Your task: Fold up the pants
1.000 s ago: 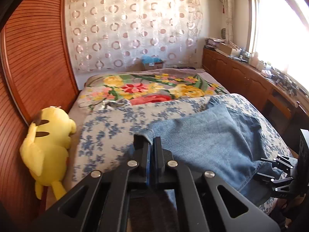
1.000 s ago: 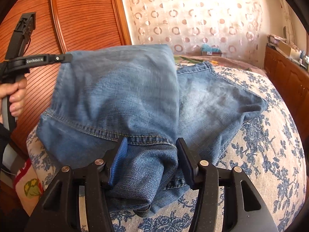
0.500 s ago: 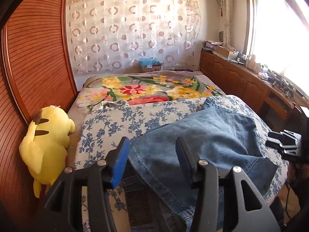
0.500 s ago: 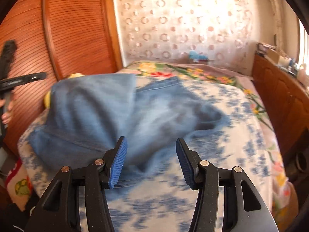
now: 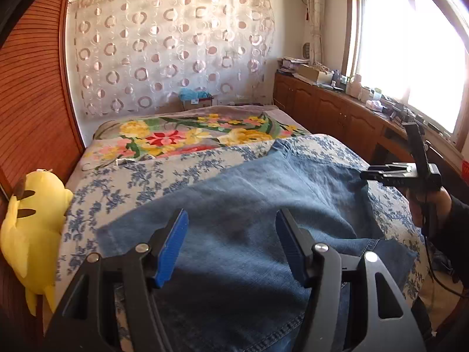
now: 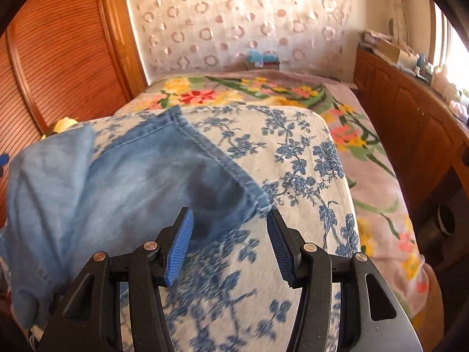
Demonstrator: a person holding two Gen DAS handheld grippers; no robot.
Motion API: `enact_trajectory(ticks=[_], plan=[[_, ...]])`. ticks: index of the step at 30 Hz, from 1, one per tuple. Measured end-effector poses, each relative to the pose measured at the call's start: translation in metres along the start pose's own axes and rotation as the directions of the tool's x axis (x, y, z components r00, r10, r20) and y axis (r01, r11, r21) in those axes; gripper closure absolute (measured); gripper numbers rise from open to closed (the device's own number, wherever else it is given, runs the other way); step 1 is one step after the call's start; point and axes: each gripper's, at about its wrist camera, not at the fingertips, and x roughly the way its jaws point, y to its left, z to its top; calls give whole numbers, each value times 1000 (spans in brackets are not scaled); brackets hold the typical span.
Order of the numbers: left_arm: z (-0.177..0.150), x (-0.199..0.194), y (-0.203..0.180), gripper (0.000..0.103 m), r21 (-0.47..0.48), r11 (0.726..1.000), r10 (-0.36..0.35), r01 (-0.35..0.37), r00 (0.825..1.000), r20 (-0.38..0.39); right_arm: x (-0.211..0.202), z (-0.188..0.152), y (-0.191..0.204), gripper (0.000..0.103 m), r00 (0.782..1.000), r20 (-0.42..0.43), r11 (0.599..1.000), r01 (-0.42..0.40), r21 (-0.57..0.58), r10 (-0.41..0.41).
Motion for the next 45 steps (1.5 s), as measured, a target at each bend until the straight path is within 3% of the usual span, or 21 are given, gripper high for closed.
enact_trajectory(ticks=[6,12,13,15,16,17,22,25,29,33,38,43,45], plan=[[-11,22,-5,41,-6,1000,7,-7,1000,-16,22,12,-12,50,999,-37,1000,7,-4,-7],[-23,23,-7,41,5,999,34,-34,999,21,37,17,-15,50,998,-63,1000,13,-22,-14],[-25,23,-9,41,15,999,44,-44,999,29,37,17,-13,53,998,-65,999,13,-29,-15],[-29,22,-12,41,27,998,57,-59,997,44,38,18,-11,76,998,-67,999,9,-42,-12],[-31,22,-13,41,35,997,65,-67,997,47,37,17,-8,79,998,-68,998,3,-58,-7],[-32,23,-14,41,41,997,71,-73,996,49,35,18,-7,91,998,-62,998,9,-65,-13],[-36,23,-15,41,49,996,78,-81,995,59,4,17,-17,93,1000,2,1000,-13,-19,13],[-35,21,-11,41,40,997,67,-69,996,62,-44,10,-33,93,996,86,999,31,29,-33],[-34,21,-9,41,39,998,56,-58,997,58,-101,-13,-58,94,987,136,992,76,99,-89],[-34,20,-11,41,51,998,45,-48,998,50,-141,-51,-79,94,981,117,980,136,148,-154],[-34,14,-16,41,73,996,49,-52,998,46,-161,-111,-91,94,985,37,967,159,200,-169],[-33,3,-17,41,73,996,39,-42,999,35,-157,-130,-83,89,992,15,970,121,212,-127],[-35,-5,-21,41,78,996,42,-44,998,38,-160,-129,-81,81,992,26,970,116,212,-124]])
